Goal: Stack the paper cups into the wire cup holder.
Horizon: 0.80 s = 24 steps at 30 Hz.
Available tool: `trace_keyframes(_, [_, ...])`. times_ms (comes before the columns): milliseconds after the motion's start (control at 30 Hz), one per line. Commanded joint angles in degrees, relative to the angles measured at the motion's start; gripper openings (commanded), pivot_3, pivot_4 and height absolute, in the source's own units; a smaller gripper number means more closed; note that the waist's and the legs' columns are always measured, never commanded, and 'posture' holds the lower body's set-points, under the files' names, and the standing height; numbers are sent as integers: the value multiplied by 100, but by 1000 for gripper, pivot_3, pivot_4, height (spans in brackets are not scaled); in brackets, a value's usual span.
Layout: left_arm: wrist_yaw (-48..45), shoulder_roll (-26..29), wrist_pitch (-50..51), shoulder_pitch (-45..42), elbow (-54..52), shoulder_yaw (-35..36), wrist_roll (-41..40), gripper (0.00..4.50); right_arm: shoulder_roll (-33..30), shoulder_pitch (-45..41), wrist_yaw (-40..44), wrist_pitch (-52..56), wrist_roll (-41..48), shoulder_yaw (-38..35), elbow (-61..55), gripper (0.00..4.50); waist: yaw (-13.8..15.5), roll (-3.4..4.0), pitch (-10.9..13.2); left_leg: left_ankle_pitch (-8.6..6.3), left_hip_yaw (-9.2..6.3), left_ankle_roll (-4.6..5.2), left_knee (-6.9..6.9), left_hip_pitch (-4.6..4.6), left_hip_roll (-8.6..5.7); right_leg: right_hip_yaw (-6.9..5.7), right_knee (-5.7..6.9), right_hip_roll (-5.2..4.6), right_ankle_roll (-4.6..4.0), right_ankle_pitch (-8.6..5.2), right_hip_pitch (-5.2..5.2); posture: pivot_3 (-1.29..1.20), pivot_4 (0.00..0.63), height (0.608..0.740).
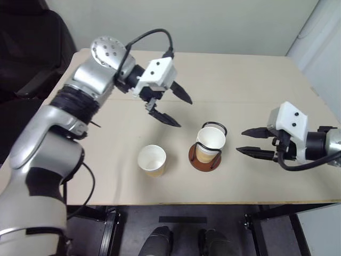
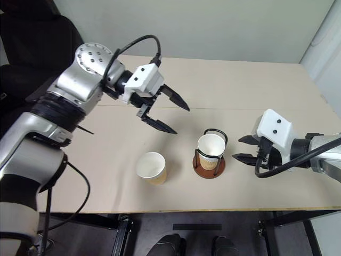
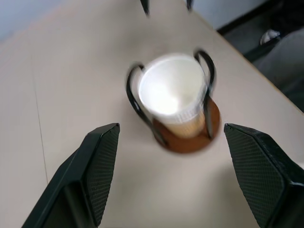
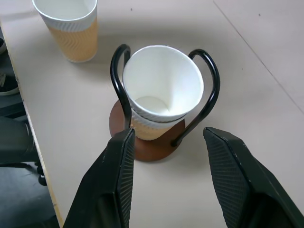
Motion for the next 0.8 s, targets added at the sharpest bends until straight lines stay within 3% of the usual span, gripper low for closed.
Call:
trace_keyframes(33, [-164, 360, 224, -102, -334, -331, -230, 3754, 41, -201, -103, 87, 90, 29, -17, 2266, -6, 0, 0, 0, 1, 1, 0, 1, 0, 0, 1, 0, 0, 0, 0, 0, 150, 740])
trace_keyframes(333, [-164, 898, 307, -86, -468, -1441, -357, 3754, 124, -330, -183, 310, 216, 111, -94, 2266, -5, 0, 0, -1, -6, 1, 1, -4, 1, -5, -2, 0, 0, 0, -1, 0, 150, 740])
trace_keyframes(800, [-164, 889, 164, -349, -378, -2182, -498, 3754, 330, -123, -614, 569, 455, -56, -393, 2266, -4, 0, 0, -1, -13, 1, 3, -14, 1, -12, -6, -1, 0, 0, -4, 0, 150, 740])
